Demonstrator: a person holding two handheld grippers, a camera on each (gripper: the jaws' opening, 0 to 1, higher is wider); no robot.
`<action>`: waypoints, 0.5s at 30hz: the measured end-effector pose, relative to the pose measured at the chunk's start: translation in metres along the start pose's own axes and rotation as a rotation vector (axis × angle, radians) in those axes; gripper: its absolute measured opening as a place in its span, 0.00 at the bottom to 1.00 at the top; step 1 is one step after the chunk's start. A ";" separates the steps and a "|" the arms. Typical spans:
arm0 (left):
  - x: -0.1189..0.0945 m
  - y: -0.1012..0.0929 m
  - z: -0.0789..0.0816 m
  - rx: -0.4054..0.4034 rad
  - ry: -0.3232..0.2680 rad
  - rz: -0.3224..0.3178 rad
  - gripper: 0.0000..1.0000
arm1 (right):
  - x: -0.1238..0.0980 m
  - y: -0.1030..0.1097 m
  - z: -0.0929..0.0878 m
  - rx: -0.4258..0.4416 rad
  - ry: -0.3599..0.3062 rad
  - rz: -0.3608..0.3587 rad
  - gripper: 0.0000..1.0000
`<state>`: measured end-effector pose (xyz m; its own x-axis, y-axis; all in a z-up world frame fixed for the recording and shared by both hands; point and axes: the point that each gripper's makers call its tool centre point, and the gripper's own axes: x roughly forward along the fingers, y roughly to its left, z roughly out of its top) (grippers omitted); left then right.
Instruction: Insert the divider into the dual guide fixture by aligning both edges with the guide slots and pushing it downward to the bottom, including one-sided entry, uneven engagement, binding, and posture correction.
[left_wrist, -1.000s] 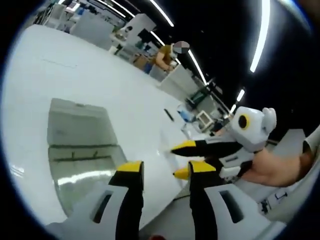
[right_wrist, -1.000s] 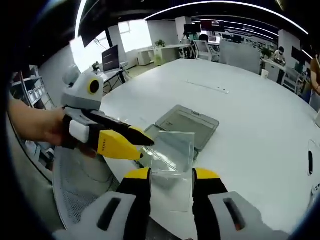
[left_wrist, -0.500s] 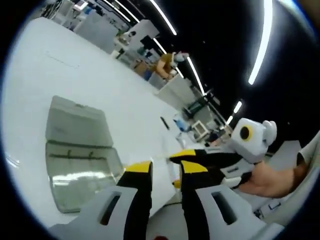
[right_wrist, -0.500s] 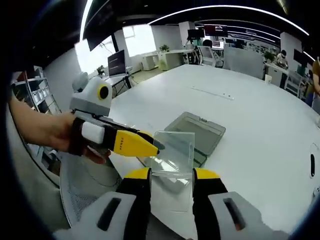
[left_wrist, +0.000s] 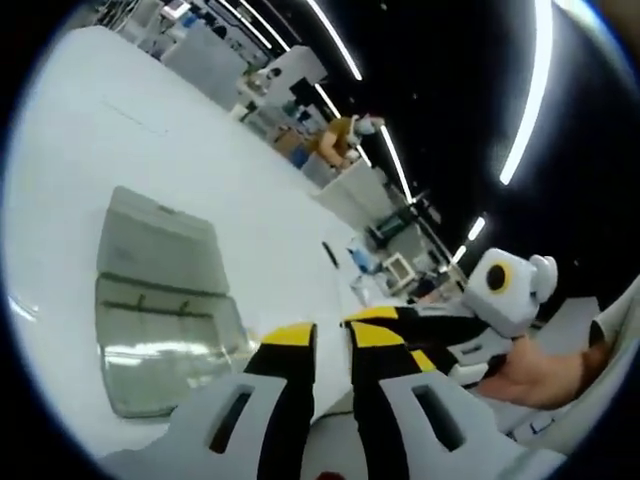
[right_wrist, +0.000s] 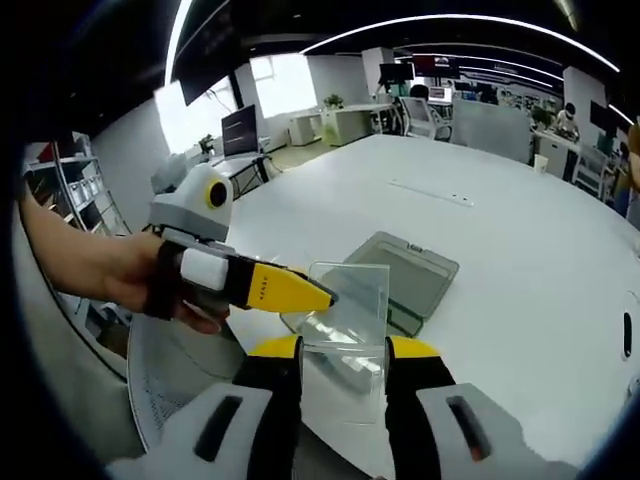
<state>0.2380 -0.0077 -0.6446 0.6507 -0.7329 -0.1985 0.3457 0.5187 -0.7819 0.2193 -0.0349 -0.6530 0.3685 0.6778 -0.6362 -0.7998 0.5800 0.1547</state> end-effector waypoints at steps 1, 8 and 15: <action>0.000 0.000 0.000 0.000 -0.001 -0.002 0.09 | 0.000 0.000 0.000 -0.001 0.000 0.000 0.27; 0.000 -0.003 0.002 -0.015 -0.005 -0.011 0.04 | 0.002 0.000 0.002 -0.004 0.000 -0.004 0.27; -0.001 -0.005 0.003 -0.042 -0.011 -0.020 0.00 | 0.003 0.001 0.003 -0.004 -0.004 -0.007 0.27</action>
<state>0.2379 -0.0087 -0.6387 0.6513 -0.7381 -0.1762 0.3300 0.4846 -0.8101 0.2215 -0.0312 -0.6524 0.3761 0.6751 -0.6347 -0.7988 0.5833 0.1472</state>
